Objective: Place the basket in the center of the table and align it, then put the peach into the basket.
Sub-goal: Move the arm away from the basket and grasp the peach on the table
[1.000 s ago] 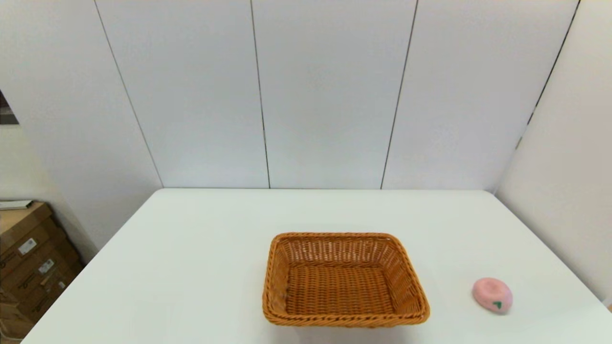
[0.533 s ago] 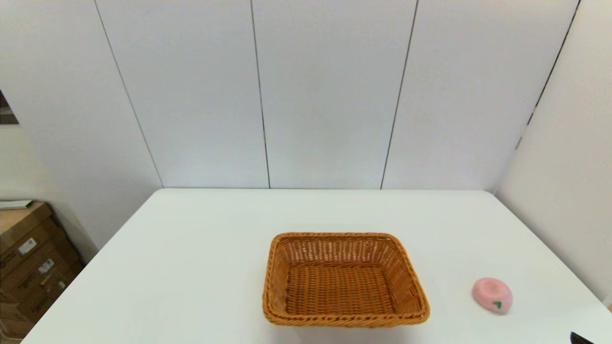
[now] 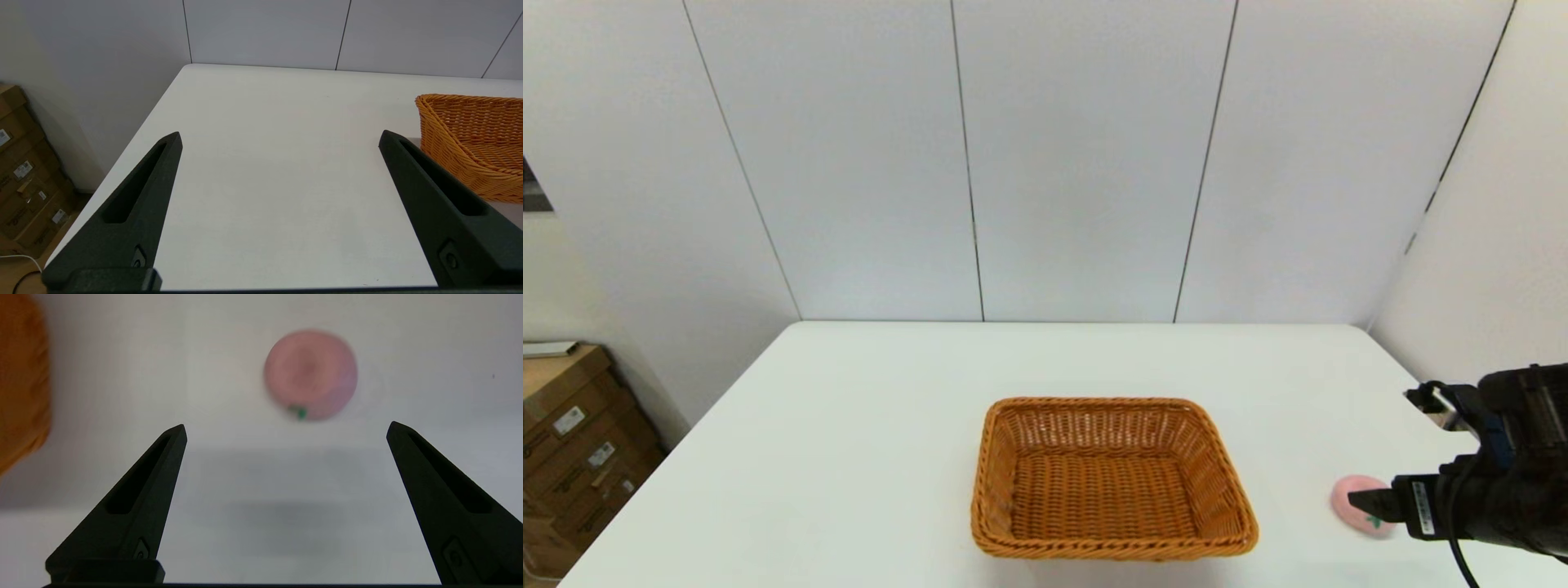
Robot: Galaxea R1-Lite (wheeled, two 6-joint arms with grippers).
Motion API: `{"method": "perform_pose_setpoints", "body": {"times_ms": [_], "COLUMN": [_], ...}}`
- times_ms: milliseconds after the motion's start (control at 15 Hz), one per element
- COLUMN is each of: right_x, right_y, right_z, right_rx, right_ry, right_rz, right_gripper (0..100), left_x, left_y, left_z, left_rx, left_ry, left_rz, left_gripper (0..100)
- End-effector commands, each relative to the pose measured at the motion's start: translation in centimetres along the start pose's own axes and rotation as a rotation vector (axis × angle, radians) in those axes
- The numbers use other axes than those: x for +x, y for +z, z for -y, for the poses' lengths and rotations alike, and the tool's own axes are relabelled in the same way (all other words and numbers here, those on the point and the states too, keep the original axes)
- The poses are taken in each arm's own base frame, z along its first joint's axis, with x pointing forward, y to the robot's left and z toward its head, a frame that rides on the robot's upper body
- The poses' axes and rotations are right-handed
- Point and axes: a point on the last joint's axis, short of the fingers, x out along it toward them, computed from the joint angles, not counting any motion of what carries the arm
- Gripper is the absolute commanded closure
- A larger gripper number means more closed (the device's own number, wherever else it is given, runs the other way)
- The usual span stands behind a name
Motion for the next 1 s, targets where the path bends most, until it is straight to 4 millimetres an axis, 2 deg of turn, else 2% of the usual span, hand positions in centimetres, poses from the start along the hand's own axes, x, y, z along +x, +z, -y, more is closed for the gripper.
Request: {"method": "perform_pose_setpoints", "body": {"times_ms": [67, 200, 533, 600, 1000], "right_x": [5.2, 5.7, 6.3, 6.3, 6.3], "right_y": [0.3, 0.6, 0.3, 0.1, -0.2], "right_z": [1.5, 2.2, 2.3, 2.3, 2.1], "right_rx": [0.056, 0.076, 0.083, 0.080, 0.076], "right_ry": [-0.043, -0.059, -0.058, -0.055, -0.050], "right_rz": [-0.104, -0.086, -0.106, -0.112, -0.123], "right_gripper": [0, 0, 0, 100, 100], "left_x": [0.0, 0.0, 0.0, 0.0, 0.0], "left_y": [0.0, 0.0, 0.0, 0.0, 0.0], "left_z": [0.0, 0.0, 0.0, 0.0, 0.0], "left_rx": [-0.003, -0.003, -0.003, -0.003, -0.003], "left_ry": [0.001, -0.001, 0.001, -0.001, -0.002], "left_rz": [0.000, 0.000, 0.000, 0.000, 0.000], "left_gripper": [0, 0, 0, 0, 0]}}
